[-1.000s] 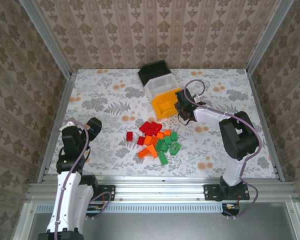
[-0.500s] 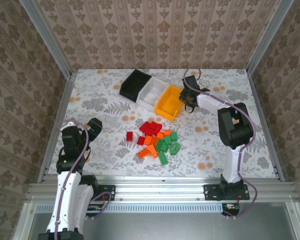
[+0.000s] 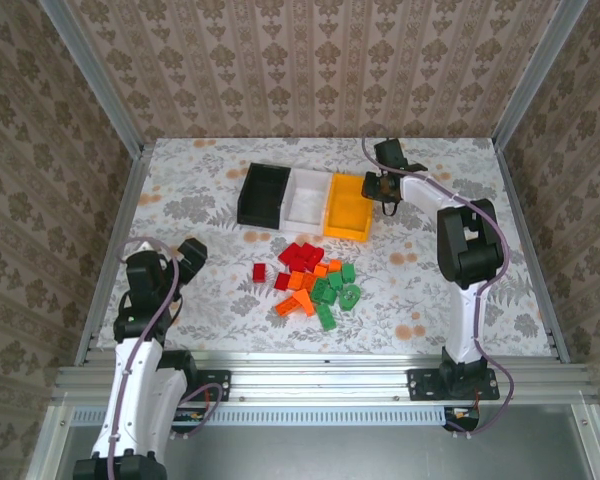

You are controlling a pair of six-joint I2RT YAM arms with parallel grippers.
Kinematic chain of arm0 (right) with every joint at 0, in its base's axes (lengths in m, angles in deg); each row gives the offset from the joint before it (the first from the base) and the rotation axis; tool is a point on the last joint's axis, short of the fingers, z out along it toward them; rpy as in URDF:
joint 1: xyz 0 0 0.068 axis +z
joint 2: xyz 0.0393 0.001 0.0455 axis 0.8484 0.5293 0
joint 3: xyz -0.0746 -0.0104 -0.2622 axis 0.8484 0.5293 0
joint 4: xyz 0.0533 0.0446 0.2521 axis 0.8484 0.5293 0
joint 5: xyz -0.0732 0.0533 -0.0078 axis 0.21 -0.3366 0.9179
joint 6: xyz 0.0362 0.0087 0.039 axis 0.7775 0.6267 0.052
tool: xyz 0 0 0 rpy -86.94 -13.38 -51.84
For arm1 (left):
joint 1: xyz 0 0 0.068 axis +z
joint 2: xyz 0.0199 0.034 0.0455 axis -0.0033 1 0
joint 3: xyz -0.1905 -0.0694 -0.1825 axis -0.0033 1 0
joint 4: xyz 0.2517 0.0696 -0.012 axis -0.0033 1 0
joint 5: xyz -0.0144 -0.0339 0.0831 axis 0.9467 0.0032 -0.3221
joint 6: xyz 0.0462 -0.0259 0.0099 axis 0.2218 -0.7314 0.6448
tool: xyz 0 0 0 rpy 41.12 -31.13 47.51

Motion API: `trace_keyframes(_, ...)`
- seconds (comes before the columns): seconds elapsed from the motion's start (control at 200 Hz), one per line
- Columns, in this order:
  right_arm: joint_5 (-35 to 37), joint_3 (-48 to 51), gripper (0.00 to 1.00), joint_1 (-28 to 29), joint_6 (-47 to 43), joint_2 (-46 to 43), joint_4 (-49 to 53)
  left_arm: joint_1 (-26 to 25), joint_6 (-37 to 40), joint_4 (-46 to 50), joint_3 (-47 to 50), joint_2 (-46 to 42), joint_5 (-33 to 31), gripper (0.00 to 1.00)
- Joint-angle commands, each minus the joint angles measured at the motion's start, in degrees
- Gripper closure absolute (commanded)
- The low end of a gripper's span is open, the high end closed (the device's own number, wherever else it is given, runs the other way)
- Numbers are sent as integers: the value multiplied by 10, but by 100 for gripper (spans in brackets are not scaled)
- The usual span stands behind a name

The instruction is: Sort the legos into containers by color

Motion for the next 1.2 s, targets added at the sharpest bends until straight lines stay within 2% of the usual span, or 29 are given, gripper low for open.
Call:
trace_keyframes(0.0,-26,-34,72,-5,-70,27,40,1,8,-26,-18,13,22,0)
trace_keyframes(0.19,-14,-87,70,-15,-88,60,69,-3,11,-68,-13,30,52,0)
trace_keyframes(0.47,-5,-89,41,-15,-83,17,79,-17,26,-114,-12,46,74,0)
trace_keyframes(0.645,11,-56,34,-15,-78,-59,77,-48,41,-122,-17,65,80,0)
trace_keyframes(0.765,32,6,32,-12,-48,-142,78,-87,44,-137,-11,81,78,1)
trace_keyframes(0.855,55,96,36,6,6,-223,79,-130,43,-152,-2,92,56,2)
trace_keyframes(1.01,108,280,42,103,79,-351,72,-216,48,-153,3,135,-16,4)
trace_keyframes(1.13,110,412,38,182,171,-435,62,-246,43,-140,-10,179,-3,9)
trace_keyframes(1.195,114,452,35,225,200,-463,67,-261,41,-141,-11,191,-3,9)
